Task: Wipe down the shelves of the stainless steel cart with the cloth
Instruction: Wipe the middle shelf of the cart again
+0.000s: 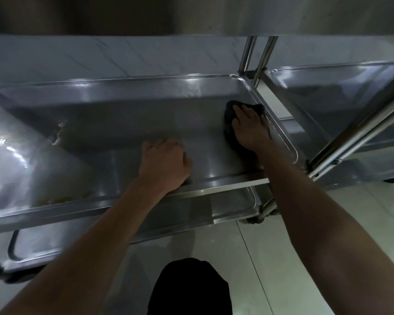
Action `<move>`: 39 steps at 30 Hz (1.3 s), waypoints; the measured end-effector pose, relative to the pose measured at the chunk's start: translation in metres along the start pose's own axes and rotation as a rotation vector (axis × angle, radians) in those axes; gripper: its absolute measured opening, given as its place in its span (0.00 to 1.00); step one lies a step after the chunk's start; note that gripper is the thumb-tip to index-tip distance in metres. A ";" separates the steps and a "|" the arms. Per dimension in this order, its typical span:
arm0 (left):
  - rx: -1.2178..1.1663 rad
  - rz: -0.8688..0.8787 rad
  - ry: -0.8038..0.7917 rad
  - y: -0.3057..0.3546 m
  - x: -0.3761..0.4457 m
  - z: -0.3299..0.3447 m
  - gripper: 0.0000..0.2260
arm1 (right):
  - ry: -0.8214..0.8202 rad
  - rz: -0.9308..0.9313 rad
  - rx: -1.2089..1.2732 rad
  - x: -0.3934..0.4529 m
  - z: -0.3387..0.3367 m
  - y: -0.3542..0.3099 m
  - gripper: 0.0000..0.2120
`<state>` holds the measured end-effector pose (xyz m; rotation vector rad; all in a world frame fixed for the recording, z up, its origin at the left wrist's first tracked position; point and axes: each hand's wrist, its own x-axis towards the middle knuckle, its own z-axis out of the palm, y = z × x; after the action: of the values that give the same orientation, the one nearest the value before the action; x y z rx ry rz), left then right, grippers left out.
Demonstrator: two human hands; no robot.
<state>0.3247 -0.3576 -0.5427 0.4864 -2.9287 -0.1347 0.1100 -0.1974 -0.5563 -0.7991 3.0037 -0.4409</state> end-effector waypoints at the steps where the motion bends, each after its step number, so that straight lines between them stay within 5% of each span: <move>1: -0.020 0.019 -0.006 -0.003 0.000 -0.001 0.15 | -0.008 -0.019 0.006 0.002 0.004 -0.012 0.25; 6: -0.050 0.064 -0.015 -0.035 -0.010 -0.008 0.15 | -0.074 -0.136 0.039 0.000 0.026 -0.085 0.25; 18: -0.050 -0.146 0.036 -0.122 -0.077 -0.038 0.08 | -0.180 -0.359 0.036 -0.053 0.056 -0.217 0.25; 39: -0.102 -0.139 0.196 -0.184 -0.179 -0.044 0.15 | -0.078 -0.314 0.102 -0.164 0.062 -0.267 0.23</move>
<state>0.5569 -0.4751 -0.5483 0.6475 -2.6818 -0.2385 0.3869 -0.3558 -0.5558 -1.2519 2.7643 -0.5465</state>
